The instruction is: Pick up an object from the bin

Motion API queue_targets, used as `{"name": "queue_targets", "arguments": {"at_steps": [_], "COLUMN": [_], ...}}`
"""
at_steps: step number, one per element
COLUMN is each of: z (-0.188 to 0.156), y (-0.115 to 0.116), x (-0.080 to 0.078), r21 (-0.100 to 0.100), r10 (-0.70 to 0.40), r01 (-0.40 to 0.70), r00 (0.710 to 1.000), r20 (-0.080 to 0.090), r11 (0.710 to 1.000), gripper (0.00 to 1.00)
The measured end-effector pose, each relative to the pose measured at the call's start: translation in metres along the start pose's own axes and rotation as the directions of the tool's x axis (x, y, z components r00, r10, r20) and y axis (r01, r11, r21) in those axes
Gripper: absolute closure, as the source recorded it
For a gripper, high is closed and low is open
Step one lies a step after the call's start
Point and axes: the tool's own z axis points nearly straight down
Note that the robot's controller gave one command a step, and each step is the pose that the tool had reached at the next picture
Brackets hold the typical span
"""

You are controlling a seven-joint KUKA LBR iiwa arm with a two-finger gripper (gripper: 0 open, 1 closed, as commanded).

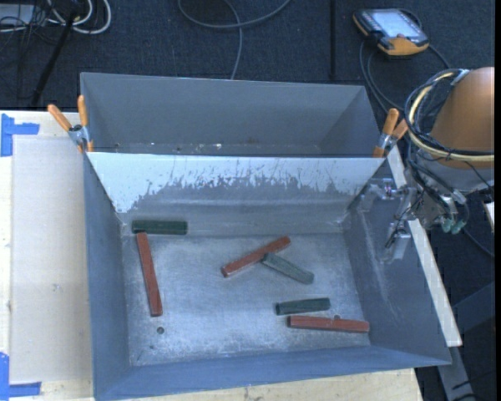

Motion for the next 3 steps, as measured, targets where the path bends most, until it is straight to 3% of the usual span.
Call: {"name": "queue_targets", "arguments": {"at_steps": [1, 2, 3], "z": [0.0, -0.009, 0.039], "y": [0.0, 0.012, 0.022], "x": [0.0, 0.02, 0.047], "r21": [0.0, -0.001, 0.001], "r10": [0.0, -0.055, -0.089], "r01": [0.0, 0.055, 0.089], "r00": [1.0, 0.998, 0.996], "r20": [0.0, -0.002, 0.005], "r11": [1.0, 0.998, 0.996], "gripper": [0.0, 0.0, 0.0]}}
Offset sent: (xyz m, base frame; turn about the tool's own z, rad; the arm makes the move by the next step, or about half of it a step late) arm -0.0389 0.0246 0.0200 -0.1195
